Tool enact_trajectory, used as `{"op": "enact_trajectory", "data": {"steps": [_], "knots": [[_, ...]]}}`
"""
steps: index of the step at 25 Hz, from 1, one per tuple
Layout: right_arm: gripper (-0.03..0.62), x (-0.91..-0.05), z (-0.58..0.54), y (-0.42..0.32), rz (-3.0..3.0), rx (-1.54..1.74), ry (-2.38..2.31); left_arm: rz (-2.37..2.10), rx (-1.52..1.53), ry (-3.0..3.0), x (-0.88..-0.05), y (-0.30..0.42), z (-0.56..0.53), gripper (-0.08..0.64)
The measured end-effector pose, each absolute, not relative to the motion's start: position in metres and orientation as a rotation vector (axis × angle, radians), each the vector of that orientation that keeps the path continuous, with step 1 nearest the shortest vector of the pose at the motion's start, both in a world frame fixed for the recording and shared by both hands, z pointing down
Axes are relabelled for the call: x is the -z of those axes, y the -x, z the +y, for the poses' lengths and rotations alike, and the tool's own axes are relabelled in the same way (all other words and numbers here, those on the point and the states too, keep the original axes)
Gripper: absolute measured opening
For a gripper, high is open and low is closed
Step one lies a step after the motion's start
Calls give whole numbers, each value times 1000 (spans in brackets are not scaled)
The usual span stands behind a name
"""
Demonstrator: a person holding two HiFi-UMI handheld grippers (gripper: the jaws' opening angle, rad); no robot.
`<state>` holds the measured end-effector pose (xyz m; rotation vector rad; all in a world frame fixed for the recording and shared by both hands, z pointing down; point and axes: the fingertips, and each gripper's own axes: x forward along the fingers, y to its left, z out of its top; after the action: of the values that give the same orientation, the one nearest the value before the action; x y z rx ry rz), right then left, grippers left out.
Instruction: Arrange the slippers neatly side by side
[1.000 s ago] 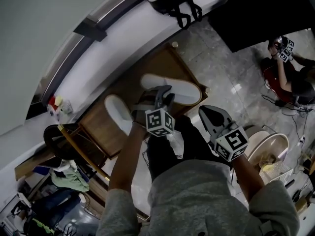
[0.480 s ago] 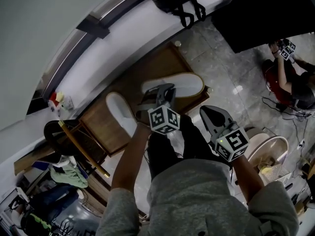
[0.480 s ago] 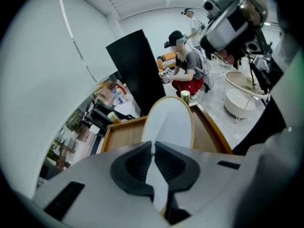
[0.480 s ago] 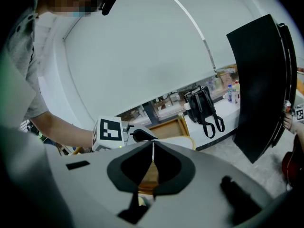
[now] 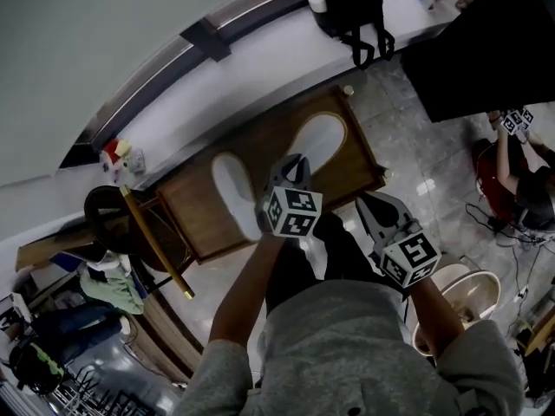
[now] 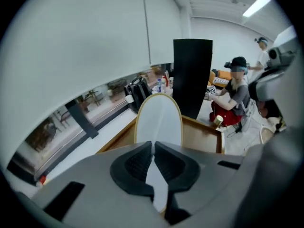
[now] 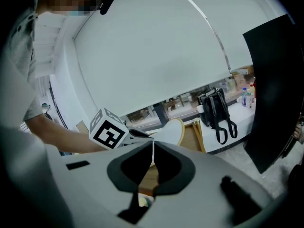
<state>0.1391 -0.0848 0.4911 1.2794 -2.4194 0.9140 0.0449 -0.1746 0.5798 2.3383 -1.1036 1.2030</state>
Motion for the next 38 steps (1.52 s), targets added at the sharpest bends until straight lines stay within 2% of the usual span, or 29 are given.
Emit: {"op": "enact_trajectory", "data": {"steps": [5,13,18,24,38], "knots": [[29,-485,-92,-118,-2457,-885,-1186,-1284,-1094,-2103,-579,-3,-168,29],[29,-483,-101,-82,-2497,-858,-1056,-1473,-752,-1576,-596,59,-152,29],[29,-481,-108,-68,-2504,-850,-1018,-1445,-685,-1426,-603,65,-141,29],[29,-484,-109,-62,-2494,-851,-1010,-1360,-769,-1472,-614,71,-139,28],[29,-480,-114,-63,-2492,-862,-1050,-1121,-678,-1529,-575,58,-136,26]]}}
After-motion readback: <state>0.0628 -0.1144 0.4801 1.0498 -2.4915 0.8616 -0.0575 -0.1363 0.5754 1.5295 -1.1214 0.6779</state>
